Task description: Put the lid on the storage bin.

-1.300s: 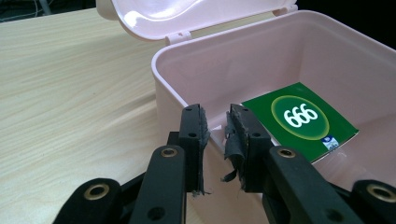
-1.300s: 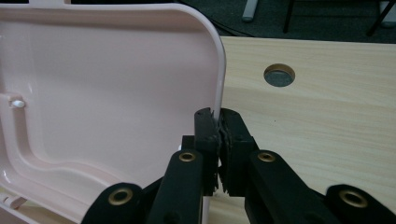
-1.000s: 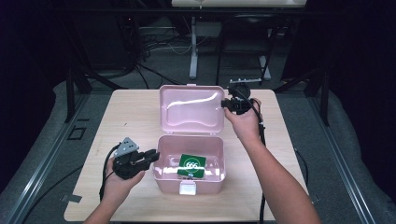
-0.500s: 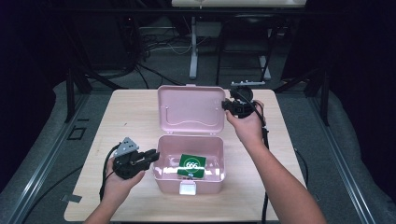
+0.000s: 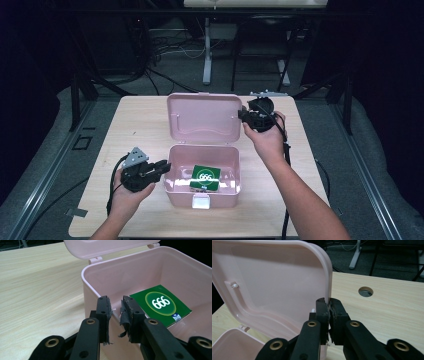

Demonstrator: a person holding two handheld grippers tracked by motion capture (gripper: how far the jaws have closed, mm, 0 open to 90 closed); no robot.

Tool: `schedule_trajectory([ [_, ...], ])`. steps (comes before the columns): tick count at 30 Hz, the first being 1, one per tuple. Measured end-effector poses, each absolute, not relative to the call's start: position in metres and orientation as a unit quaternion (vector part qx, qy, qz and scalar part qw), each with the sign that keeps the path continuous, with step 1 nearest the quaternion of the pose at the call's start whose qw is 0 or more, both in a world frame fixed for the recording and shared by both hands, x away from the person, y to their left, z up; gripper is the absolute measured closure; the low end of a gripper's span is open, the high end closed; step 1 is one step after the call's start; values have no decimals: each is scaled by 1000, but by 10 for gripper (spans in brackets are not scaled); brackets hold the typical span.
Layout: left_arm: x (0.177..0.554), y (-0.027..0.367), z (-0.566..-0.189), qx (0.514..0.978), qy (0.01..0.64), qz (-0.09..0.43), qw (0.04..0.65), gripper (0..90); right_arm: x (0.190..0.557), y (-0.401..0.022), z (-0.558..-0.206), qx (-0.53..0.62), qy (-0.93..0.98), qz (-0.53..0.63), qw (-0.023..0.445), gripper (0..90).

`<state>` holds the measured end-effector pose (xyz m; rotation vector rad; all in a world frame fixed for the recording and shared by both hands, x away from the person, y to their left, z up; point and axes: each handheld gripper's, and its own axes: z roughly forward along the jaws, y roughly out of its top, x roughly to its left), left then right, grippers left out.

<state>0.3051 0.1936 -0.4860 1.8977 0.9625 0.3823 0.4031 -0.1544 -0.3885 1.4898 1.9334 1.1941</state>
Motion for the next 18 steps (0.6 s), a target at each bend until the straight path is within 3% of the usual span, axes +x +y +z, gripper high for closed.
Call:
schedule_trajectory([
  [18, 304, 194, -486, 773, 394, 158, 471, 756, 380, -156, -391, 513, 690, 456, 230, 863],
])
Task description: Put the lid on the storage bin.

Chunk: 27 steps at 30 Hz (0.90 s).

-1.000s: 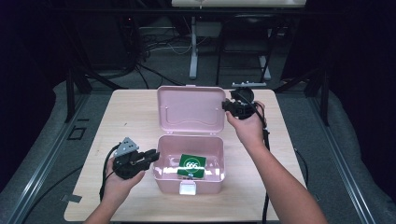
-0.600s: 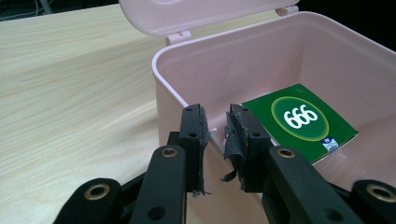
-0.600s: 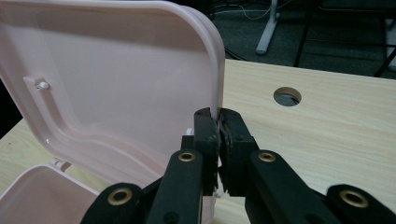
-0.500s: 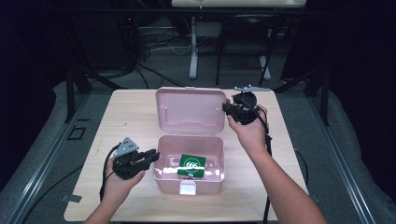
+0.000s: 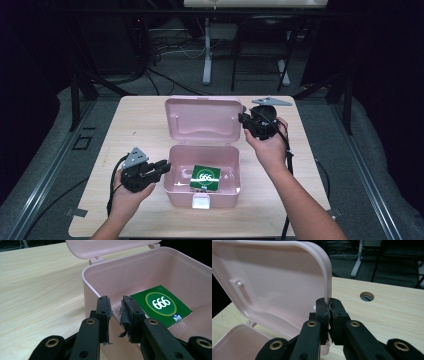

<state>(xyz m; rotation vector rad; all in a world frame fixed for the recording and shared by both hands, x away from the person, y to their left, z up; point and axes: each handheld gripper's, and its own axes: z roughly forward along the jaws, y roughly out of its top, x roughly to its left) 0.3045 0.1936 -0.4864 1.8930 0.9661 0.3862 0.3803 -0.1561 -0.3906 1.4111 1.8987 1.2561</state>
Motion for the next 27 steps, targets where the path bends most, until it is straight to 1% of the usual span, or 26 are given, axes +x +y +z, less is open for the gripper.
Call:
schedule_trajectory([
  [17, 307, 195, -486, 773, 395, 151, 472, 749, 361, -155, -395, 489, 688, 469, 259, 863],
  [27, 310, 195, -481, 767, 394, 157, 482, 721, 355, -159, -401, 486, 676, 491, 255, 853],
])
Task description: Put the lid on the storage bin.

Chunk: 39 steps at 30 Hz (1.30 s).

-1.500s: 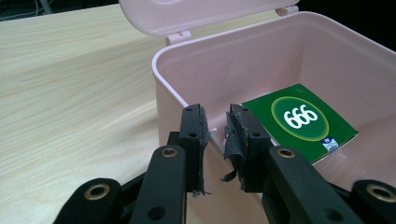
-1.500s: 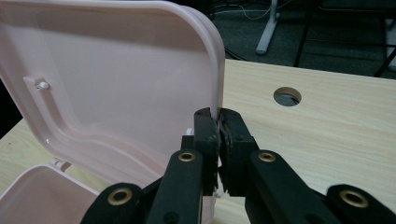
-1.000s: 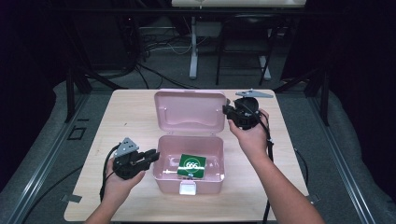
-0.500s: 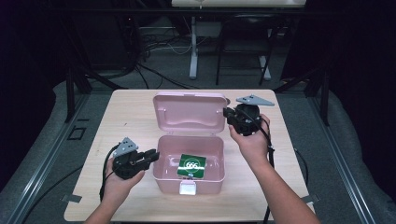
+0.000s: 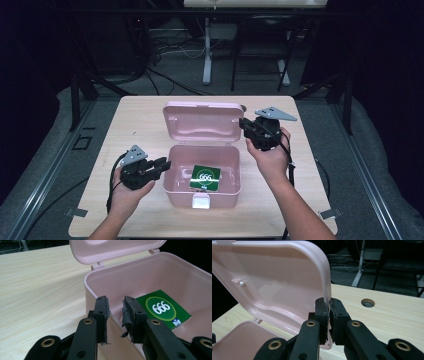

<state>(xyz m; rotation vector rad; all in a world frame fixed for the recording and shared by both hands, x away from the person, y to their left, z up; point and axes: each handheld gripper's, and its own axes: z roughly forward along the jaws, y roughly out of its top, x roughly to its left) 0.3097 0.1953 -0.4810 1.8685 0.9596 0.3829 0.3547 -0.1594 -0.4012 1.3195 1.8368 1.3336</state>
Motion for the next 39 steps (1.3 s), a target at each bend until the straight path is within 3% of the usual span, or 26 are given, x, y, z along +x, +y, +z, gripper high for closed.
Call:
schedule_trajectory([
  [7, 314, 199, -468, 755, 393, 170, 496, 705, 347, -156, -401, 477, 681, 483, 274, 856],
  [39, 338, 201, -409, 727, 375, 239, 523, 702, 334, -160, -409, 474, 669, 507, 267, 842],
])
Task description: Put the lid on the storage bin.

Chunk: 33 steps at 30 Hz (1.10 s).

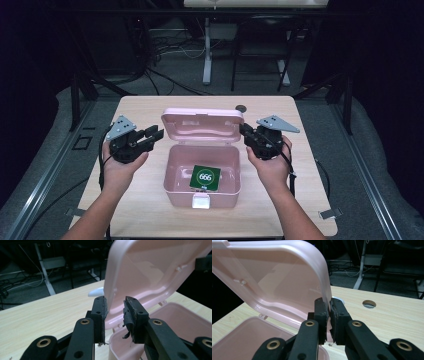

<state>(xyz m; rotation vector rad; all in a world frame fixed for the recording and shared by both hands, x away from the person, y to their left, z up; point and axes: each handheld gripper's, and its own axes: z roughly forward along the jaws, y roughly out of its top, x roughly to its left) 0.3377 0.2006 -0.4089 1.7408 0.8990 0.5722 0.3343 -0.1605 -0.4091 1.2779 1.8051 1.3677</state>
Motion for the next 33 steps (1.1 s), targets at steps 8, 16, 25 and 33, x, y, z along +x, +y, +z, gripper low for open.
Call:
schedule_trajectory([
  [8, 341, 195, -400, 723, 367, 248, 530, 687, 331, -162, -411, 473, 666, 515, 260, 836],
  [16, 343, 190, -397, 718, 366, 247, 538, 729, 329, -164, -413, 472, 664, 521, 256, 831],
  [25, 340, 189, -395, 714, 363, 251, 543, 758, 327, -164, -414, 469, 664, 523, 257, 828],
  [33, 339, 189, -394, 715, 365, 245, 544, 752, 327, -166, -421, 469, 665, 525, 247, 801],
])
